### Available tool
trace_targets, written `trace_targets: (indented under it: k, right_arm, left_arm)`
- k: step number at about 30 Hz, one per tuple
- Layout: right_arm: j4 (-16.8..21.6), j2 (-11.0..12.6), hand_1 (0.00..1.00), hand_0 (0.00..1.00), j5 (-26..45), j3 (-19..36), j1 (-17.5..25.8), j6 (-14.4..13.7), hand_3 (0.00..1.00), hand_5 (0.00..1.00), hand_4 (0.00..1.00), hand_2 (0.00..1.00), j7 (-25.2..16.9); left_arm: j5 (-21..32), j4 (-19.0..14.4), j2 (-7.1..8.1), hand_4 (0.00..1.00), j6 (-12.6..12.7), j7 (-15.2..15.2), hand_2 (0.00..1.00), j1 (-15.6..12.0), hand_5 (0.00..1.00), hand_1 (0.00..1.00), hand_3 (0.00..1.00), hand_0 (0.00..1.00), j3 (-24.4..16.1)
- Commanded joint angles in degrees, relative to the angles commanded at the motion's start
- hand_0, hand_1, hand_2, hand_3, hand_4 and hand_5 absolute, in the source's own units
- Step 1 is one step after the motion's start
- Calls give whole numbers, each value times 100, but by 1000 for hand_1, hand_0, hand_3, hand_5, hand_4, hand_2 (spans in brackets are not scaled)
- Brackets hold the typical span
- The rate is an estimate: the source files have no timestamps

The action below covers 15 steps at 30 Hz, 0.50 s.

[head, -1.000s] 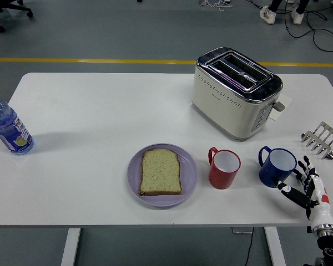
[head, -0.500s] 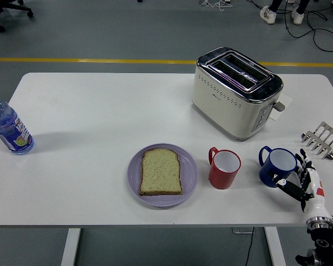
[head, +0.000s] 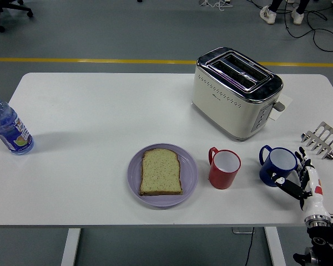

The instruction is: Pick up the cup,pour liquid into bread,place the cup on the desk

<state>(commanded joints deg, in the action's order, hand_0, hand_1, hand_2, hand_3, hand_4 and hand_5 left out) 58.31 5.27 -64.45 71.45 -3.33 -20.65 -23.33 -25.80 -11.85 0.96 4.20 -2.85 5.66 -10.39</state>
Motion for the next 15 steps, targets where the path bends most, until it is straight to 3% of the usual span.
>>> trace_targets:
  k: [15]
  right_arm:
    - [-198, -20, 895, 979, 58, -126, -158, -27, 998, 101, 998, 998, -53]
  left_arm:
    - [-11, 0, 1, 326, 1, 1, 660, 5, 836, 650, 561, 639, -16]
